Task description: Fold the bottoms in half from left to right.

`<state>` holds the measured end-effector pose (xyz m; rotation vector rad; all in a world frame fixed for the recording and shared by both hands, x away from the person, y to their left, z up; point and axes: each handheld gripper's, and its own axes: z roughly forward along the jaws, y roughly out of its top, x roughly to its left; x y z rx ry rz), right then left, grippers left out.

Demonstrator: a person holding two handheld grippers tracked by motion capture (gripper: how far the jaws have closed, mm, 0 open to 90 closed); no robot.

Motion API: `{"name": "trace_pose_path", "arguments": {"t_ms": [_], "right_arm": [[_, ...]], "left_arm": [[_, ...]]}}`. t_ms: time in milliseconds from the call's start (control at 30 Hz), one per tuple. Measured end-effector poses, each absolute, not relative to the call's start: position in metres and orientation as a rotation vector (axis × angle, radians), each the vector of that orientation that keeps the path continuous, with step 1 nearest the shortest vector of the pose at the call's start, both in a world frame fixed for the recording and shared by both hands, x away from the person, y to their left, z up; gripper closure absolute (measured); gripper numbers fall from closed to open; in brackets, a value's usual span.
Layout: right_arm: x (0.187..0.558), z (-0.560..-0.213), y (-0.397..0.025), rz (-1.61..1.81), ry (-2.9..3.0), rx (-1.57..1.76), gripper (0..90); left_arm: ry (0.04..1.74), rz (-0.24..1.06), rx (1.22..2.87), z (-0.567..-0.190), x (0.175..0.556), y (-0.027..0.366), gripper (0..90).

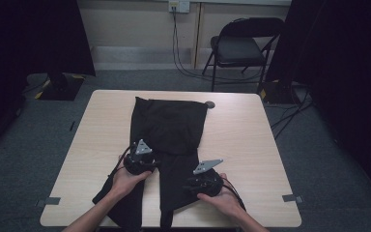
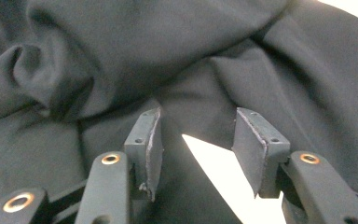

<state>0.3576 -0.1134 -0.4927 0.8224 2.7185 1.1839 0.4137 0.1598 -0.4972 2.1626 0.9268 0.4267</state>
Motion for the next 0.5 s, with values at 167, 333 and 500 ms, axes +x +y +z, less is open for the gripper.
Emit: {"name": "trace_pose_path", "arguments": {"t_ms": [167, 333, 500], "right_arm": [[0.35, -0.492, -0.112, 1.158, 2.732, 0.747, 77.3], [0.35, -0.487, -0.122, 1.225, 2.778, 0.732, 88.6], [0.336, -0.474, -0.146, 1.328, 2.757, 0.733, 88.9]], "left_arm": [[0.926, 0.435, 2.163, -0.498, 0.412, 0.158, 42.8], [0.899, 0.433, 2.167, -0.498, 0.412, 0.154, 37.5], [0.912, 0.497, 2.176, -0.497, 0.413, 0.15, 37.9]]}}
